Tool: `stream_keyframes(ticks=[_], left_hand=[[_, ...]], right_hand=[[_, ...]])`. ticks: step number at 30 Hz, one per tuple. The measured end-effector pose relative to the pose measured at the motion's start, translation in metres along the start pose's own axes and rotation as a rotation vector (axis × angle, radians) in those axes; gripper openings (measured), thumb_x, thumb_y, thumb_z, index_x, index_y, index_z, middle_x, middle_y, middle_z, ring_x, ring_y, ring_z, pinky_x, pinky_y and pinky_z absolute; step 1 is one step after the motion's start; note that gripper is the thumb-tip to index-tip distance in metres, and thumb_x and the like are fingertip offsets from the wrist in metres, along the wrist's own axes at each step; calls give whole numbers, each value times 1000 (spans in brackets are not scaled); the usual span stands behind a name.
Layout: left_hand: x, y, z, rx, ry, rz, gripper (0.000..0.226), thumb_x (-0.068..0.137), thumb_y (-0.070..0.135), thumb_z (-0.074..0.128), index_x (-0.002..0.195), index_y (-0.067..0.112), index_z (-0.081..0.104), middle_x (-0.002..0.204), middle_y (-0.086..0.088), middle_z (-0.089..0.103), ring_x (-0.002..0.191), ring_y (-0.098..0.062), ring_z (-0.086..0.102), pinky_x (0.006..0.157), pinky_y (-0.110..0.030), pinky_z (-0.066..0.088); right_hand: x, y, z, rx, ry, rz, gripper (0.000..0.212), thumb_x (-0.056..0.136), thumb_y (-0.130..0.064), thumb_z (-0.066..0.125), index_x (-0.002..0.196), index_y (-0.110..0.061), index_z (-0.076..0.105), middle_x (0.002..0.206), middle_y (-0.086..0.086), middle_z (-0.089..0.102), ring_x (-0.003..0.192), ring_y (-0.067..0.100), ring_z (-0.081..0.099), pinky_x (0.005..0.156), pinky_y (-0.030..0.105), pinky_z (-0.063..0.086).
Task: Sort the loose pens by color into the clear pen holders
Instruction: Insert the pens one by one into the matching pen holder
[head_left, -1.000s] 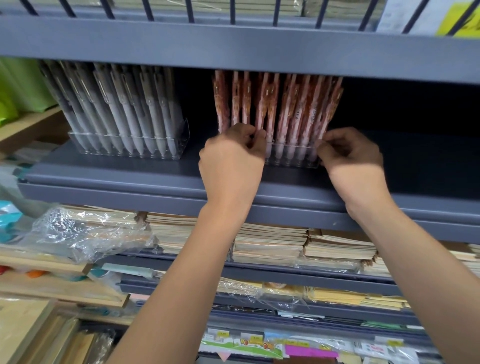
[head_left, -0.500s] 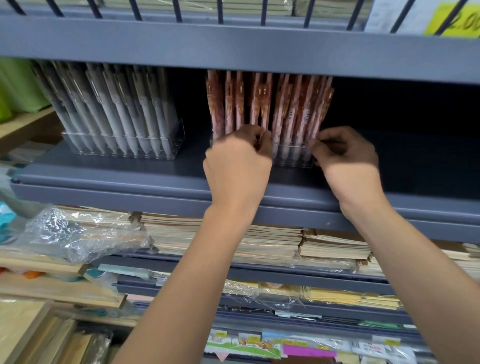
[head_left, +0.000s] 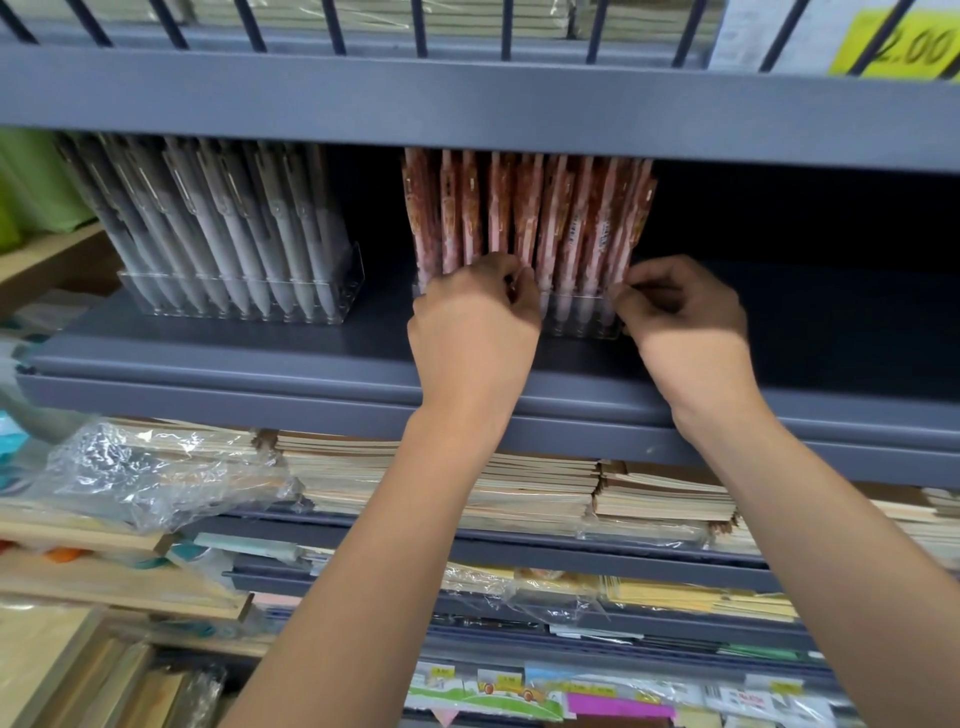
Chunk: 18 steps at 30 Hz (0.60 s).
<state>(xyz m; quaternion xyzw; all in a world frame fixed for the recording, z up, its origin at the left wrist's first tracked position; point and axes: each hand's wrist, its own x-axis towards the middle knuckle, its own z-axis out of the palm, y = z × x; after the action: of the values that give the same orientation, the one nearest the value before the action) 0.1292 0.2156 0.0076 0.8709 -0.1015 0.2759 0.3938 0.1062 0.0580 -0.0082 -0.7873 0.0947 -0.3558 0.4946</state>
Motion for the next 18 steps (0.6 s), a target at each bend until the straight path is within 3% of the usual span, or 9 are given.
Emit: stream_keyframes(ticks=[5,14,18], left_hand=[[0,1,0,-48,26,-36,23,95,38,59,101,22,74,83,-6,75,87,-35,67,76,-40,55],[-3,3,-1,-73,78,-44,24,92,41,64,94,20,74,80,-9,74,82,-38,67,70,-43,55],[-6,5,-2,-44,133,-13,22,94,38,60,96,23,76,79,-7,75,76,-39,67,66,-43,55]], right_hand=[[0,0,1,8,17,-10,9,78,-25,65,79,-34,64,80,-8,70,77,12,67,72,26,51],[0,-1,0,12,10,-5,9,76,-27,64,76,-36,63,79,-6,70,78,17,68,75,33,56],[0,-1,0,12,12,-15,11,79,-25,66,76,-36,63,78,-9,69,78,14,68,74,29,55]])
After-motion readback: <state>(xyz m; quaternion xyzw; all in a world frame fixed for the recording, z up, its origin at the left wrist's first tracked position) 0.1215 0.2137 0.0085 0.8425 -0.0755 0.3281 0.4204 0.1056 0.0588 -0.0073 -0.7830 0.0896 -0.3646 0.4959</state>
